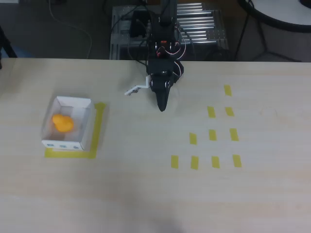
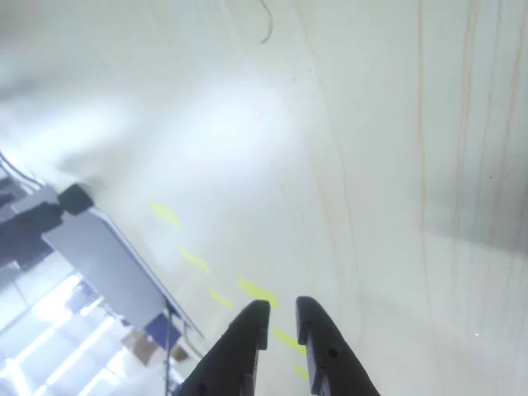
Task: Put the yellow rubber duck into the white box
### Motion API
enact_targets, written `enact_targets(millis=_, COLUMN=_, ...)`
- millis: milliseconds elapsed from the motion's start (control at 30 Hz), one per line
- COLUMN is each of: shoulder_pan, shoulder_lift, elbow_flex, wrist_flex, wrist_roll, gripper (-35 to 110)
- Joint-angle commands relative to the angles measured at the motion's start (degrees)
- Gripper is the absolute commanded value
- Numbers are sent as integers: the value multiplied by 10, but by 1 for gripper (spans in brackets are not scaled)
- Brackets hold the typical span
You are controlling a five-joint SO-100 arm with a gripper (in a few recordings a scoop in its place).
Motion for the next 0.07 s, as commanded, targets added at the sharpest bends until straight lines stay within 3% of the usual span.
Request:
enact_targets(millis=0, shoulder_pan=-5, shoulder_lift=29, elbow_flex=4, wrist_flex=14, wrist_roll=0, gripper=4)
enact_targets(millis=33, shoulder_pan=-5, shoulder_lift=29, elbow_flex=4, wrist_flex=14, wrist_roll=0, gripper=4)
